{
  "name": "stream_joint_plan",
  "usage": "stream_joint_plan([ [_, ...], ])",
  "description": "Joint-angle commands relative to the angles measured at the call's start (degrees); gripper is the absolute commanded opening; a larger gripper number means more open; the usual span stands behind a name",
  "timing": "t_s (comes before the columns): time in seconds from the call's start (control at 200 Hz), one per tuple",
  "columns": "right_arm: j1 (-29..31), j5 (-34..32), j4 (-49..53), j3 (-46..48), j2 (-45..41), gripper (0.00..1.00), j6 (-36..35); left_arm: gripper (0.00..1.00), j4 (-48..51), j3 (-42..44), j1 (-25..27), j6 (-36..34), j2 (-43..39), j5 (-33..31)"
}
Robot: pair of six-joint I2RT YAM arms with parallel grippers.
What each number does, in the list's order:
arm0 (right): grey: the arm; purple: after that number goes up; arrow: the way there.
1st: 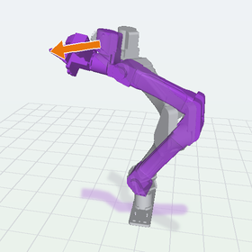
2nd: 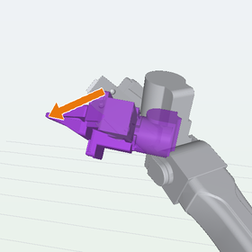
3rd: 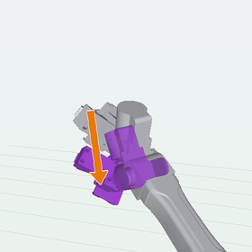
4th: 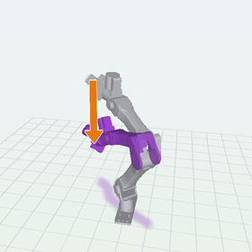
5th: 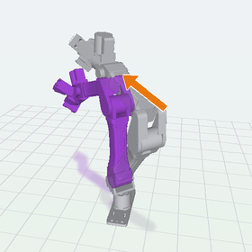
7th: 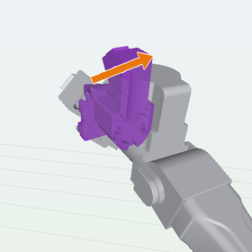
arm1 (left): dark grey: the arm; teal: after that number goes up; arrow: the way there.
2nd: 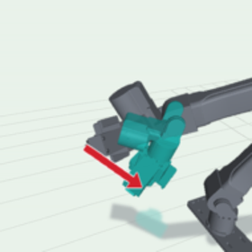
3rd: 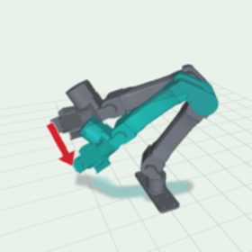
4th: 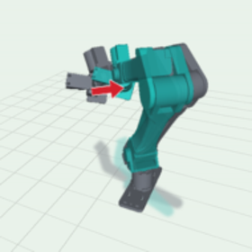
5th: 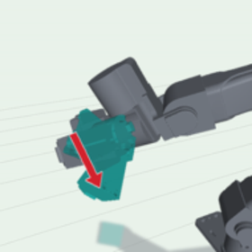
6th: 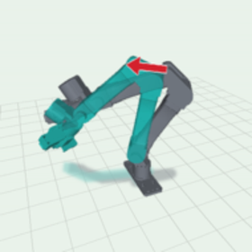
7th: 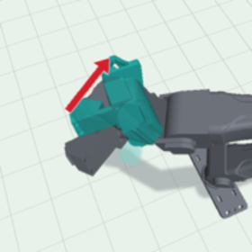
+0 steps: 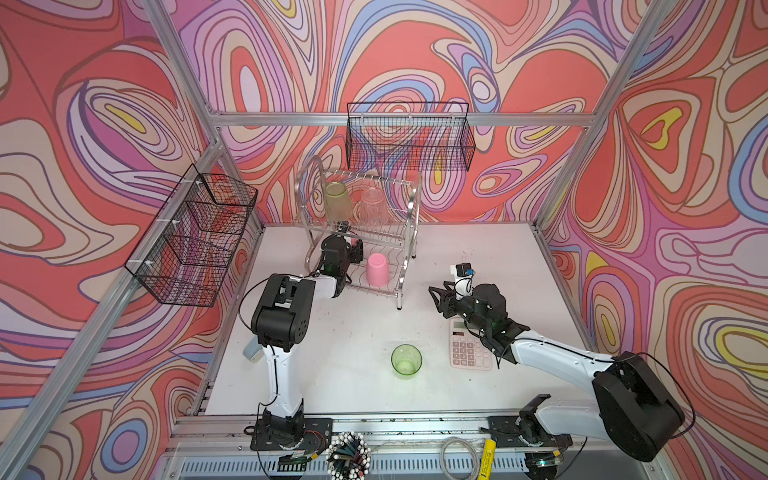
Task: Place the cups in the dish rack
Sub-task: 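Lower the pink cup upside down onto the lower rack tier with the left gripper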
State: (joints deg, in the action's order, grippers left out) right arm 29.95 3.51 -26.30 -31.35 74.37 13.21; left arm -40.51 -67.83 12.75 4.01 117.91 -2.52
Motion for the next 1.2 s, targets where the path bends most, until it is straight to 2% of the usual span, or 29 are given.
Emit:
stream_joint_plan([
  [0.0,-0.7,0.7,-1.2,0.1,0.8,0.59,0.5,0.60,1.5,-3.8,-1.3,-1.5,1.4,2.1],
  [0.336,-1.5,1.7,-3.2,-0.5,3.8,0.59,0.9,0.63,3.8,-7.5,-2.4,-3.0,4.9,4.2],
  [0.501,-1.8,2.1,-3.3,-0.7,4.4,0.59,1.0,0.69,2.6,-7.1,-2.7,-3.0,5.3,4.2],
  [0.671,-1.9,2.7,-3.8,-0.8,5.1,0.59,1.3,0.85,2.7,-7.0,-2.7,-3.2,5.1,4.8],
  [0.766,-2.0,2.9,-3.8,-0.7,5.0,0.60,1.3,0.90,1.8,-6.1,-2.6,-3.5,4.8,4.8],
  [1.197,-1.9,4.1,-4.1,-0.8,4.9,0.63,1.6,0.98,-3.0,-1.4,-2.7,-4.4,2.9,4.1],
])
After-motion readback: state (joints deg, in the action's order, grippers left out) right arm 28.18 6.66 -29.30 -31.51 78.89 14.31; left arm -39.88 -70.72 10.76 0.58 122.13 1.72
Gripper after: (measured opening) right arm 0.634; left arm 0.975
